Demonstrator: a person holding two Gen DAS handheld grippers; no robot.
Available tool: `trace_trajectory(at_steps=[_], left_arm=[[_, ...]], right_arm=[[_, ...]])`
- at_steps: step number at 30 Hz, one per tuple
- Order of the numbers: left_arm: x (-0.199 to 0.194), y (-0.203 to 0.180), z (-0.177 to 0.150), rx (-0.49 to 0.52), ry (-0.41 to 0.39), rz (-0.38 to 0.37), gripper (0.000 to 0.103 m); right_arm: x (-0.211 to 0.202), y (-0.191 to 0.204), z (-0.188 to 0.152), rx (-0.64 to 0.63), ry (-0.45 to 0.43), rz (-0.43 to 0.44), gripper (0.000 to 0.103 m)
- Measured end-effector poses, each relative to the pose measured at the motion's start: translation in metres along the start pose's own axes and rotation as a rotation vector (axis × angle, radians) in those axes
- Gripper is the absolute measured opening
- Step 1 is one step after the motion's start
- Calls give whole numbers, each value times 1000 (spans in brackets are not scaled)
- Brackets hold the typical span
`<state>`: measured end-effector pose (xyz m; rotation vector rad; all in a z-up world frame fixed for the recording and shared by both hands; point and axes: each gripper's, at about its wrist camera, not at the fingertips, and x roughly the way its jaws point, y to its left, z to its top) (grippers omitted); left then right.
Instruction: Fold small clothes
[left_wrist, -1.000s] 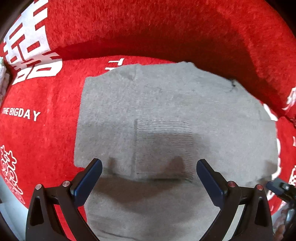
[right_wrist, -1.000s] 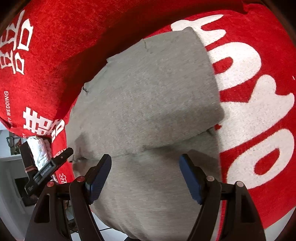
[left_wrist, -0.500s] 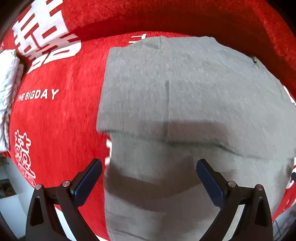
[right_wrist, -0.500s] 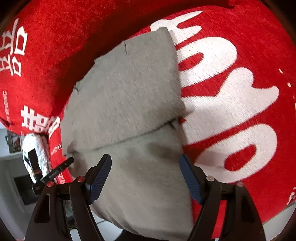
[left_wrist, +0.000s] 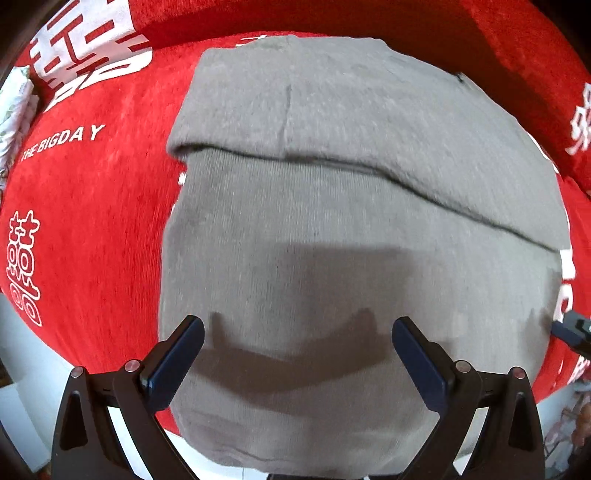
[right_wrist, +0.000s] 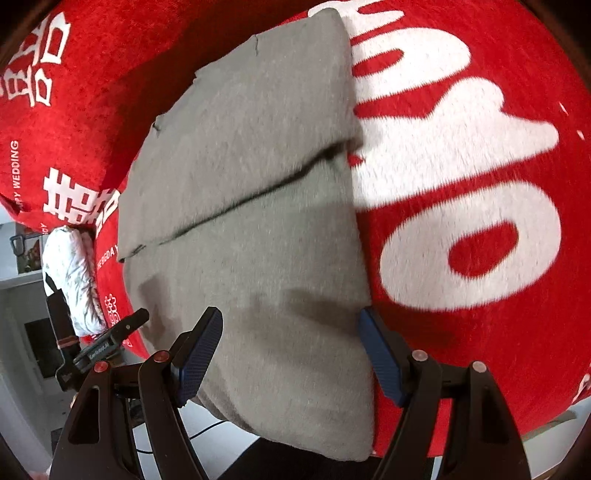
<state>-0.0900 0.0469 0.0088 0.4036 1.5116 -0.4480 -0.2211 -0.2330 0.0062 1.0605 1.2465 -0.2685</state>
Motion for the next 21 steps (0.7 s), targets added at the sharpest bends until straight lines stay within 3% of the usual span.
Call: trace_trajectory(at_steps=[9,17,21], left_arm=[[1,42,-43,0,16,-89,102],[24,83,-100,2,106,-88,102],[46,86,-125,-14,166,-129,102]], right_arm=[[0,-12,-56,70,-15,63,79],[26,-43,-131,105,82,37,79],[45,-58,-154,142,124,68,79]])
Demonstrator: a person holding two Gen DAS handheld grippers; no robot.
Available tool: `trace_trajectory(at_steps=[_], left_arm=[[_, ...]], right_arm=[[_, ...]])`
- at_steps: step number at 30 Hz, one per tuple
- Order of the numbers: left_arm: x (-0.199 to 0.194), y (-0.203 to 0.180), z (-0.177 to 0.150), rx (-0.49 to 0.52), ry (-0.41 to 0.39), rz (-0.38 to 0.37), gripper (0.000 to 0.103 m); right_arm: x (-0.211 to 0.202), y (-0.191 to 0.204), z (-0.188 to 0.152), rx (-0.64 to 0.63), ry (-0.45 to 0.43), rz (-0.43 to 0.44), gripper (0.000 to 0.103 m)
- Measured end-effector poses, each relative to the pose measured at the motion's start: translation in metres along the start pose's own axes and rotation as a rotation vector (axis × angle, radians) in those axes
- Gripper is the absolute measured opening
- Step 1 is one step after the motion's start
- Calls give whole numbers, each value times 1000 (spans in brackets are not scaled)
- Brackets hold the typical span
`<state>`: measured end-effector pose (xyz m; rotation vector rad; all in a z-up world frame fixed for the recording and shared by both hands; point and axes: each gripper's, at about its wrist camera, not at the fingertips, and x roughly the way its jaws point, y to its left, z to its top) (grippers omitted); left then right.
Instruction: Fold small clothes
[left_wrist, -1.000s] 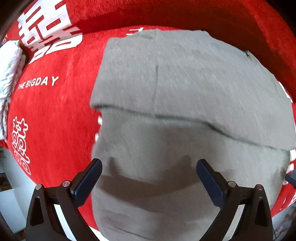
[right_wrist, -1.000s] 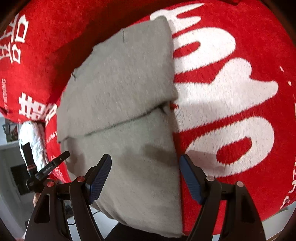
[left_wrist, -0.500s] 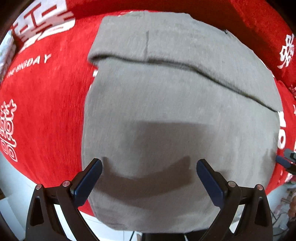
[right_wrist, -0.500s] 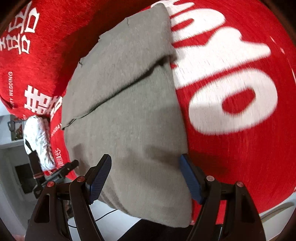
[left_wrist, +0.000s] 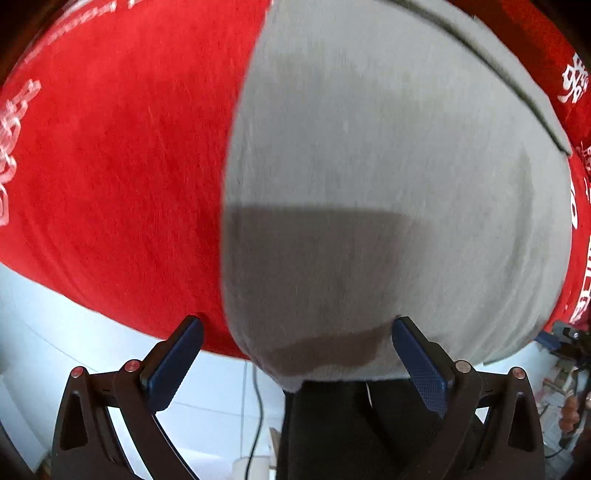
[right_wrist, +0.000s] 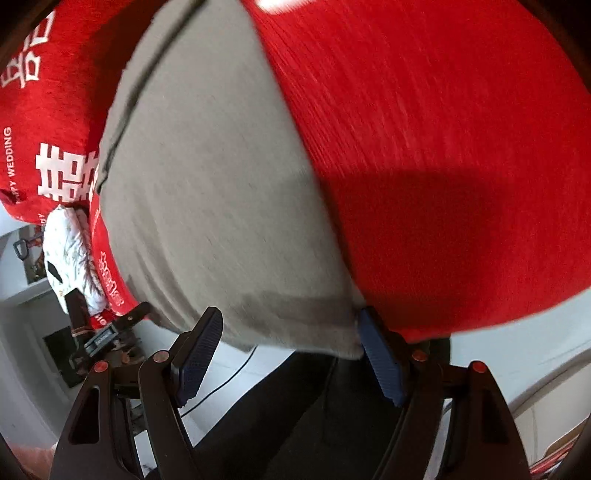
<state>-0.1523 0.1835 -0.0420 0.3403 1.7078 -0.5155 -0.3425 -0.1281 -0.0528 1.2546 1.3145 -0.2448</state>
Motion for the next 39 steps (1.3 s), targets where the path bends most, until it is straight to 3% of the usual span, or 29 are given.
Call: trace_trajectory(at_steps=[7,8,10,11,12,13,14,16,18,21,24,30,33,36,39], left_arm=[[10,-3,-10,20,-3,-28,101],[8,-2,-11,20,-8,-29,94],[3,-4,-16,27,-14,-34,81],[-6,-16,-23,32,-17,-36,68],[-10,-16,-25,45,-21,-46,52],[-14,-15,-26,57,-20,-63,41],[-18,-15,-23,65,-10,-106,16],[-29,-8,-19,53,5,-216,15],[-45,-9,-15,58,-14,-276,15],[-77,-8,2,42,-65,-337,15],[-103,-10,31,13,-135,-364,15],[-121,-32,120,-13,-244,-305,15],[-112,-28,155,-31,-266,-224,15],[-110,-34,180,-61,-269,-147,15],[-107,-43,187,-73,-246,-119,16]], right_arm=[[29,3,-13,1,30,28,80],[30,3,-14,10,32,38,76],[31,1,-16,39,32,64,49],[31,0,-16,54,26,79,24],[30,-1,-17,77,17,126,16],[26,-2,-16,88,12,164,16],[23,1,-17,88,6,193,16],[15,12,-15,76,-8,272,16],[2,29,-10,63,-31,365,16],[-19,53,8,41,-78,483,16],[-31,79,48,25,-131,559,15],[-40,102,134,58,-213,591,15],[-39,108,178,93,-226,532,16],[-34,94,209,184,-220,492,19],[-40,84,224,227,-231,528,19]])
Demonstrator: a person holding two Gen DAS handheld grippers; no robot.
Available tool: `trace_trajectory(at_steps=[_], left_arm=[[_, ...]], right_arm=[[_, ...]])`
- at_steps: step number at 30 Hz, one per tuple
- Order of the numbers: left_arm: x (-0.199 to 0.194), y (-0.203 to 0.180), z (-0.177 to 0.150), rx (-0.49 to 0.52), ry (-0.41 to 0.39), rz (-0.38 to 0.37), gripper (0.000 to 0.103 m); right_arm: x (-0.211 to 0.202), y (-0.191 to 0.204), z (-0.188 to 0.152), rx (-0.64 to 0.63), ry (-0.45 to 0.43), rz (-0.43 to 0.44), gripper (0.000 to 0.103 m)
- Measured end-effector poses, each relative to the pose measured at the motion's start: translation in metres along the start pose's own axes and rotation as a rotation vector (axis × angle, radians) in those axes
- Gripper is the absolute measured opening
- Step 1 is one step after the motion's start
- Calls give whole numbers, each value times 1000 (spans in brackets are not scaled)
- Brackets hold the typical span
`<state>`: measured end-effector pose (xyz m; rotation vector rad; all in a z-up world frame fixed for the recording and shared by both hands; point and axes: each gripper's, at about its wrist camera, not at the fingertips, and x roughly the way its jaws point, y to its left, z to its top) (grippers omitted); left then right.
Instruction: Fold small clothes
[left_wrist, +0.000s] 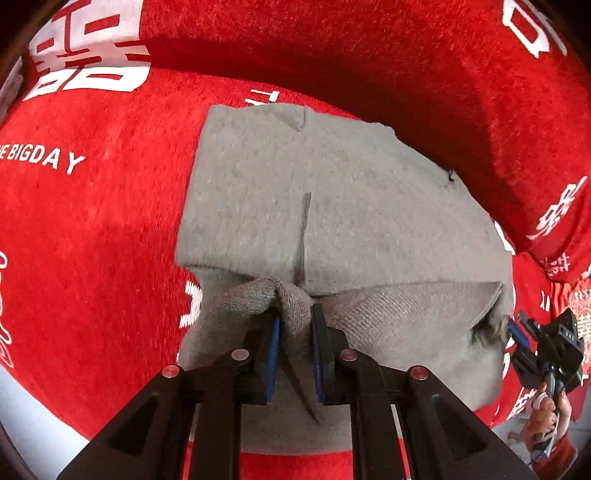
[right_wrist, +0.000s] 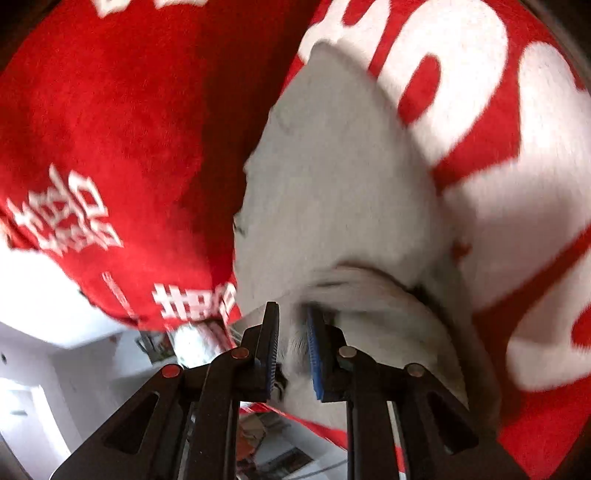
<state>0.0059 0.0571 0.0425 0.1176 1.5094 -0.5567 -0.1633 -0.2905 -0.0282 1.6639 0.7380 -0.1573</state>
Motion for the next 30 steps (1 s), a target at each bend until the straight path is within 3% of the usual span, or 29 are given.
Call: trace_trajectory(at_steps=[2,5,11,13,14,15,16,18,22,25,29,30], left_arm=[[-3,-5,3,7,11,21,20],[-4,-12,2,-6,36,47,20],[-21,-22,-3,26,15,77,20],[-24,-27,-2,59,18,77,22],[-26,-28,-4,71,20,77,36],[-28,-28,-4,86,11,89,63],[-29,-28,-4,99,-3,102,74],[-30,-27,-2,124,-24,103,78],[-16,-21,1,138,39,85,78],[-7,-19,-7,162,97,35,78],[17,-21,-26,148,242,-145,78],[23,-24,-29,155,256,-157,78]], right_arm=[[-2,2,8,16,0,22,23],[-5,12,17,-23,15,-13,52],[-10,46,0,-267,32,-213,52],[-7,54,-13,-328,53,-231,52],[-5,56,-19,-336,68,-217,52],[0,56,-24,-333,87,-197,52],[5,53,-31,-317,107,-180,52],[18,43,-36,-284,121,-182,52],[40,25,-34,-197,121,-165,52],[44,31,-26,-200,95,-159,52],[37,45,-9,-204,17,-156,52],[34,47,-3,-196,-9,-157,52]])
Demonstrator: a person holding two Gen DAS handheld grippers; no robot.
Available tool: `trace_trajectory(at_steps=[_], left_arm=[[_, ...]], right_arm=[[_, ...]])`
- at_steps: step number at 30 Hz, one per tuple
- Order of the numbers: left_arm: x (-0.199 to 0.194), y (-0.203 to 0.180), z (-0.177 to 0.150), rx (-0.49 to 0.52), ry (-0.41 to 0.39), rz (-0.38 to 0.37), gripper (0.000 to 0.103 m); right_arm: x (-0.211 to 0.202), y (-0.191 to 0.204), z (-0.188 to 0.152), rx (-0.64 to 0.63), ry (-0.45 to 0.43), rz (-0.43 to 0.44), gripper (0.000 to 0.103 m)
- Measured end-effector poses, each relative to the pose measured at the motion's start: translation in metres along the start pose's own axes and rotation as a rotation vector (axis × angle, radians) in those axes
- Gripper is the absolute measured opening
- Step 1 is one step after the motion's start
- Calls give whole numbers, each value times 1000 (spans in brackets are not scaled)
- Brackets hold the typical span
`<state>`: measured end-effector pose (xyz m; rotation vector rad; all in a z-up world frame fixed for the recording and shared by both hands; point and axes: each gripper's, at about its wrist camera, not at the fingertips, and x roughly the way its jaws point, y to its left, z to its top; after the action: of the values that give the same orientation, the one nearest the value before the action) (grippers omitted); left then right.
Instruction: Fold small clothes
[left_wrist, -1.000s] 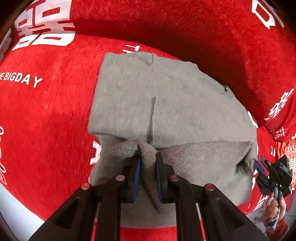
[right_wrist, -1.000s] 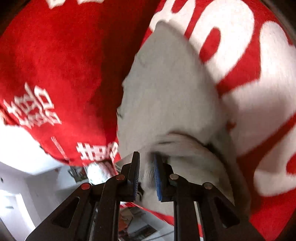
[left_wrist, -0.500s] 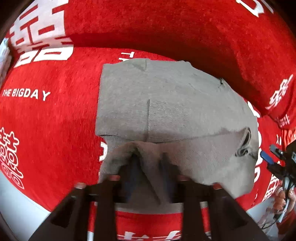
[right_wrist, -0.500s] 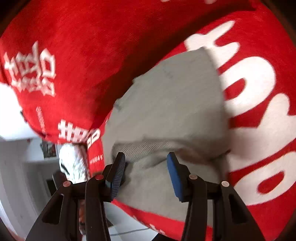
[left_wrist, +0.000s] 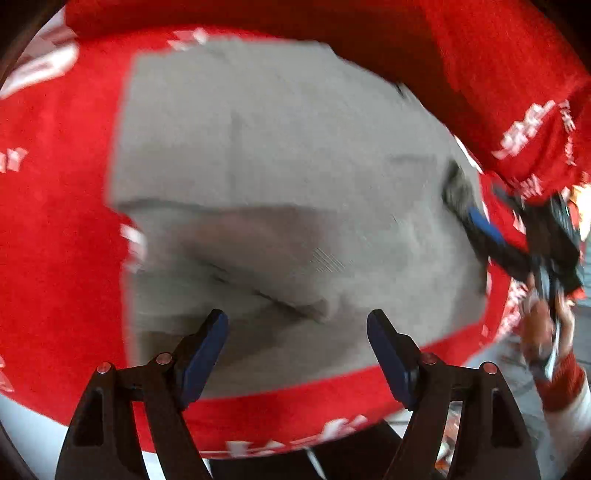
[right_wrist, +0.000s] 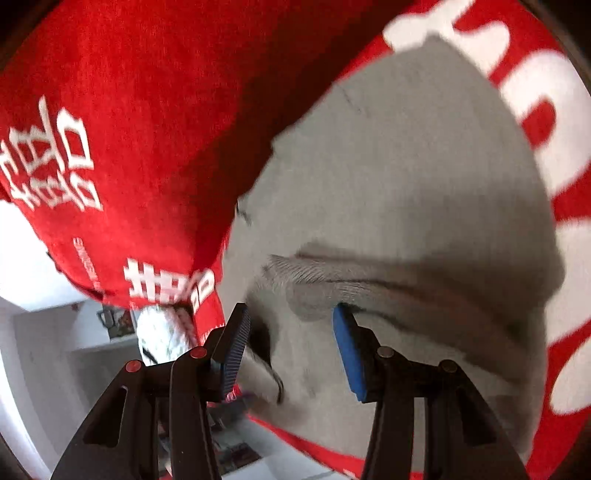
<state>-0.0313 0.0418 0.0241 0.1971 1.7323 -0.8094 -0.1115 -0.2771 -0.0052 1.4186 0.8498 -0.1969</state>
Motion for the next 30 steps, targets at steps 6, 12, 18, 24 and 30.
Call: trace_trajectory(at_steps=[6,12,18,24,30], left_arm=[[18,-15,25,15,-96,71,78],[-41,10,75,-69,-362,226,78],[-63,24,86,-17,-347,272,78],[-13,18,84,29,-210,264,78],[1,12,85,29,-175,278,7]], right_arm=[[-14,11,12,-42,-49,-83,53],[-30,19,9,-172,-72,-264,56],[-28,25,7,-317,-43,-402,66],[-5,14,14,-351,32,-445,66],[6,26,2,-457,55,-551,6]])
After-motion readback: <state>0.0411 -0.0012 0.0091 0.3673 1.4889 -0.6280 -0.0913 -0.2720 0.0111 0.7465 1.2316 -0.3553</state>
